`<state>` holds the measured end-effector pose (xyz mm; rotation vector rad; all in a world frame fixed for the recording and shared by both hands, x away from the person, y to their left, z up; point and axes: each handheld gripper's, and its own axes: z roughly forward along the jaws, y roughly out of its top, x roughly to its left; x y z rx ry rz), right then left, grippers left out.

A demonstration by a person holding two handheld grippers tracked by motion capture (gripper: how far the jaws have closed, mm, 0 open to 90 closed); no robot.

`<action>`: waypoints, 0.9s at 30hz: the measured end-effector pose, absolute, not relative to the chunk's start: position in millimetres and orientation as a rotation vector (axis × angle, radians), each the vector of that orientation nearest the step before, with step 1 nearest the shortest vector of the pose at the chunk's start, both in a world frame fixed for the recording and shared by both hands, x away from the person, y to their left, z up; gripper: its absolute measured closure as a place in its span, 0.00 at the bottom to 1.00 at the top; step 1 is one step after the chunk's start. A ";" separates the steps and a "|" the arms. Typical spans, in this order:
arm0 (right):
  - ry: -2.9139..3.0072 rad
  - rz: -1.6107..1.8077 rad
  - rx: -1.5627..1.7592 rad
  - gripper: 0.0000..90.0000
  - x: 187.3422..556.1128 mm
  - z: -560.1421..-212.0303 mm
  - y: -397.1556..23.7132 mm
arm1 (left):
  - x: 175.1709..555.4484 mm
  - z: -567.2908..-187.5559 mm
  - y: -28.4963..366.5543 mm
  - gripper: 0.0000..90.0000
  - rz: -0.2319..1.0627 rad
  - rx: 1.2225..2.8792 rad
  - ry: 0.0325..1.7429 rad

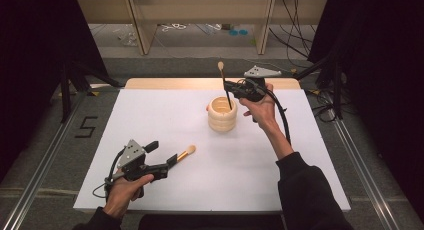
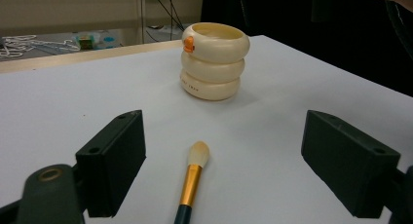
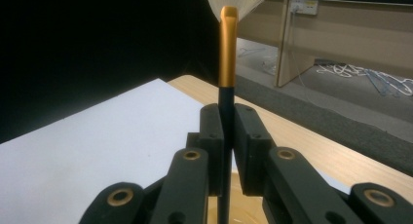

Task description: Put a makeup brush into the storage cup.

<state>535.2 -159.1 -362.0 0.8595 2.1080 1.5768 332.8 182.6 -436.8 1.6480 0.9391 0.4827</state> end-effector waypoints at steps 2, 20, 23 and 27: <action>2.111 1.576 0.865 0.92 537.3 -363.2 -157.4 | 333.1 -436.5 183.2 0.18 0.495 1.649 0.937; 2.119 1.573 0.853 0.92 545.6 -373.7 -143.1 | 333.0 -436.4 183.9 0.18 0.501 1.648 0.939; 2.109 1.563 0.845 0.92 546.8 -375.7 -143.0 | 333.1 -436.4 183.6 0.18 0.502 1.648 0.940; 2.120 1.574 0.868 0.92 548.3 -380.3 -143.8 | 333.5 -437.0 182.0 0.18 0.499 1.654 0.931</action>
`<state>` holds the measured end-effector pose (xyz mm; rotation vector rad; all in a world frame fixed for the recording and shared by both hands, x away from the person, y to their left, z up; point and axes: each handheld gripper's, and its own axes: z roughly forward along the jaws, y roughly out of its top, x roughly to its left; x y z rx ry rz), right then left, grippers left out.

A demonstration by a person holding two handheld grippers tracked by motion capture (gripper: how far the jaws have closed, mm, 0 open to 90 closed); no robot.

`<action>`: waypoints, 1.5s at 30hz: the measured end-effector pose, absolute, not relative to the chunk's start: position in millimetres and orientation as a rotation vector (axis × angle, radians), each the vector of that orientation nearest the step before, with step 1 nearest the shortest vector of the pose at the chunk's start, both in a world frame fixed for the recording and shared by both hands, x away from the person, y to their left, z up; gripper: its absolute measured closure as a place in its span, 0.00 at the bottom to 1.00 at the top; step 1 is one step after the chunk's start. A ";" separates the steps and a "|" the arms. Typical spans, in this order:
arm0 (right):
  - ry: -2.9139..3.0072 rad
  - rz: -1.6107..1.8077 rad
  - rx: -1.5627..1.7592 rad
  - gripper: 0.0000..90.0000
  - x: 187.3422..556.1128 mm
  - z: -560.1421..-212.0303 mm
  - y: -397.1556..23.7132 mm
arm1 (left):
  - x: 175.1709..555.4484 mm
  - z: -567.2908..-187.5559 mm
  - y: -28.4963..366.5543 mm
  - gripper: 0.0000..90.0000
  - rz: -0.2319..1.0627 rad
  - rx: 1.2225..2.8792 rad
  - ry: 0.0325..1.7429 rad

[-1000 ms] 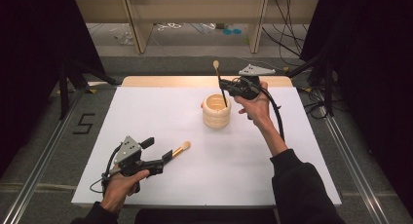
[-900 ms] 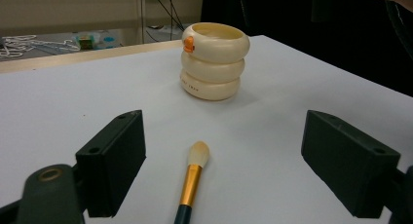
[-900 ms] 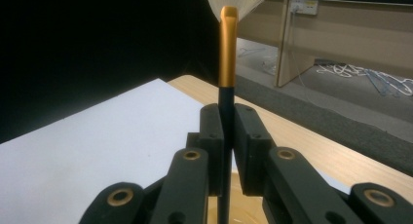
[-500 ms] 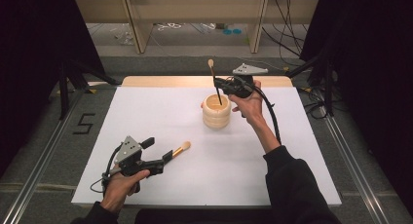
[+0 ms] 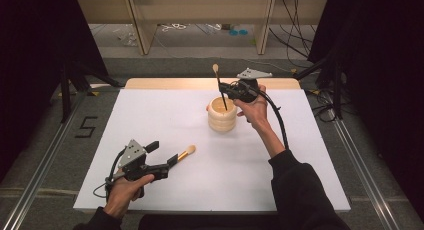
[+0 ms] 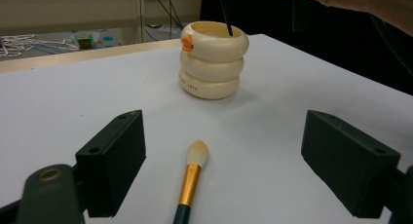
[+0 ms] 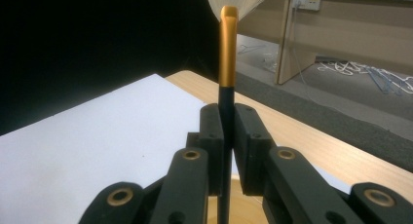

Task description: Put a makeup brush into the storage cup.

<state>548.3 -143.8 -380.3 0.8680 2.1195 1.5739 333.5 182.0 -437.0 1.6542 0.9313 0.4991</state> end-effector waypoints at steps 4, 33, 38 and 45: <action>2.119 1.572 0.878 0.92 548.7 -382.7 -144.7 | 333.5 -436.7 182.9 0.18 0.498 1.649 0.937; 2.113 1.552 0.918 0.92 550.5 -411.7 -146.6 | 332.4 -437.4 181.9 0.18 0.490 1.646 0.942; 2.132 1.537 0.932 0.92 550.0 -417.1 -146.9 | 332.3 -437.3 181.9 0.18 0.490 1.644 0.946; 2.142 1.518 0.940 0.92 549.3 -421.4 -147.4 | 332.2 -437.3 182.3 0.18 0.492 1.647 0.943</action>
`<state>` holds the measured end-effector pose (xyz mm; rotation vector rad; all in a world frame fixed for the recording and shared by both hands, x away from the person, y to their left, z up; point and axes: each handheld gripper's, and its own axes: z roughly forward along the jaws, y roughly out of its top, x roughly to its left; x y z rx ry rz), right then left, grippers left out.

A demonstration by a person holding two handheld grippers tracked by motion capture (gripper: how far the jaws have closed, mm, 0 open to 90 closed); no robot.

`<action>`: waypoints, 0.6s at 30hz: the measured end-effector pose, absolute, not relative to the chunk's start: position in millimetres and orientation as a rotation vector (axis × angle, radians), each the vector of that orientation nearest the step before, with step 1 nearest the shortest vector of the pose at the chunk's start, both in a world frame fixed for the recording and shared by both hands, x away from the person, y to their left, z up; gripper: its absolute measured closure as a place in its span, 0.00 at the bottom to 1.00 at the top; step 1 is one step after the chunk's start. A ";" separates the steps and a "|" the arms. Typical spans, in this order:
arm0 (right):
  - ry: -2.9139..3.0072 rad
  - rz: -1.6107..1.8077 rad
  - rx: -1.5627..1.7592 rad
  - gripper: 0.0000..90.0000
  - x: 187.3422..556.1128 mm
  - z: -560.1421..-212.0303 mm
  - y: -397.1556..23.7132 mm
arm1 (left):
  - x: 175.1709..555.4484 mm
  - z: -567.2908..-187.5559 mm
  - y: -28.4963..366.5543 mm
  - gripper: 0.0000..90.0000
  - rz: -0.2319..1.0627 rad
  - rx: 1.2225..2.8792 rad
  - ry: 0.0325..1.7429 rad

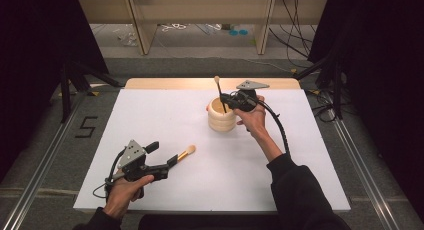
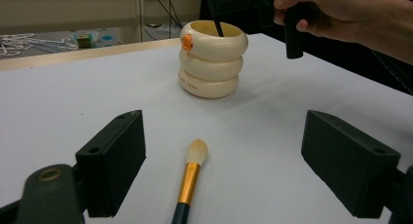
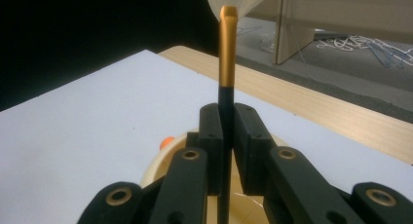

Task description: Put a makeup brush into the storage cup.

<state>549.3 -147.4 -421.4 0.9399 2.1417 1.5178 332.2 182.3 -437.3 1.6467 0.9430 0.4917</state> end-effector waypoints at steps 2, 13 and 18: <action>2.148 1.525 0.953 0.86 549.1 -423.4 -148.5 | 332.7 -437.1 183.0 0.18 0.495 1.653 0.931; 2.152 1.476 1.063 0.44 535.6 -414.7 -161.0 | 333.2 -437.5 182.9 0.18 0.495 1.661 0.927; 2.138 1.450 1.041 0.36 522.7 -405.5 -169.1 | 333.3 -437.9 183.0 0.18 0.497 1.666 0.931</action>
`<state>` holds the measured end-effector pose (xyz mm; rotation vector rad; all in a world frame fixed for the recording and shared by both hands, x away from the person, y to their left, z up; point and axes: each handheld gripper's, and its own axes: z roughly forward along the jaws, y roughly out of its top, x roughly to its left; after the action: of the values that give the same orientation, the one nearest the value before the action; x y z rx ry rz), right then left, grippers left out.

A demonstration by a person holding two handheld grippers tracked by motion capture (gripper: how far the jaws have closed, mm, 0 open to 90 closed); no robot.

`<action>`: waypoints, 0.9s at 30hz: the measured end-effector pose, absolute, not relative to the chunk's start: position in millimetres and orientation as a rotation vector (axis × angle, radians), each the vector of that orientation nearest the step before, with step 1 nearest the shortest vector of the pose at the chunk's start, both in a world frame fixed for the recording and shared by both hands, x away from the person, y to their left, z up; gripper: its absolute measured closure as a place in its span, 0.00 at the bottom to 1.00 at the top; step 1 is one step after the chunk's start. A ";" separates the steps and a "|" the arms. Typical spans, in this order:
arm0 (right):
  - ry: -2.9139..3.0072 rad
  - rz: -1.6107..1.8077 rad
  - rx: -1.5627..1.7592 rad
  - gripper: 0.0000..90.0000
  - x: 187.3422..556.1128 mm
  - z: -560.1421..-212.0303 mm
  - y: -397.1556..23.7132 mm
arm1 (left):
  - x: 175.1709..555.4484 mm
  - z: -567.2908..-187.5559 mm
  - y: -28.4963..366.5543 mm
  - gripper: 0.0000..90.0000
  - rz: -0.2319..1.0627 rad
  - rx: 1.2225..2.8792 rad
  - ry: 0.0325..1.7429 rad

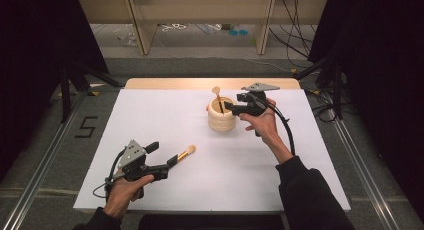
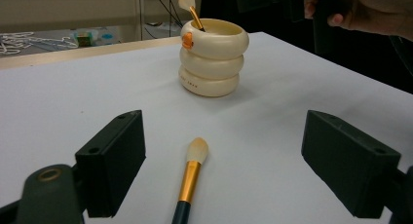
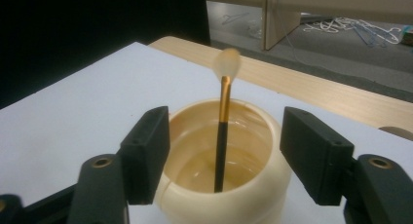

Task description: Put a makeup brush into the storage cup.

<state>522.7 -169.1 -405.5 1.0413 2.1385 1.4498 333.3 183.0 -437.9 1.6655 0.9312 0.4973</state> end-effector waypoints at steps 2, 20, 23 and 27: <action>2.137 1.432 1.033 0.34 517.2 -402.0 -172.3 | 333.2 -438.3 182.9 0.18 0.496 1.673 0.931; 2.125 1.398 0.966 0.29 478.6 -400.0 -185.9 | 333.5 -437.8 184.2 0.18 0.493 1.661 0.930; 2.123 1.414 0.957 0.29 473.2 -400.4 -187.4 | 333.7 -438.1 184.1 0.18 0.493 1.663 0.931; 2.126 1.416 0.958 0.29 468.7 -401.7 -188.7 | 333.7 -438.1 183.7 0.18 0.493 1.664 0.931</action>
<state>468.7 -188.7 -401.7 0.9581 2.1262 1.4165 333.7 183.7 -438.1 1.6637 0.9309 0.4927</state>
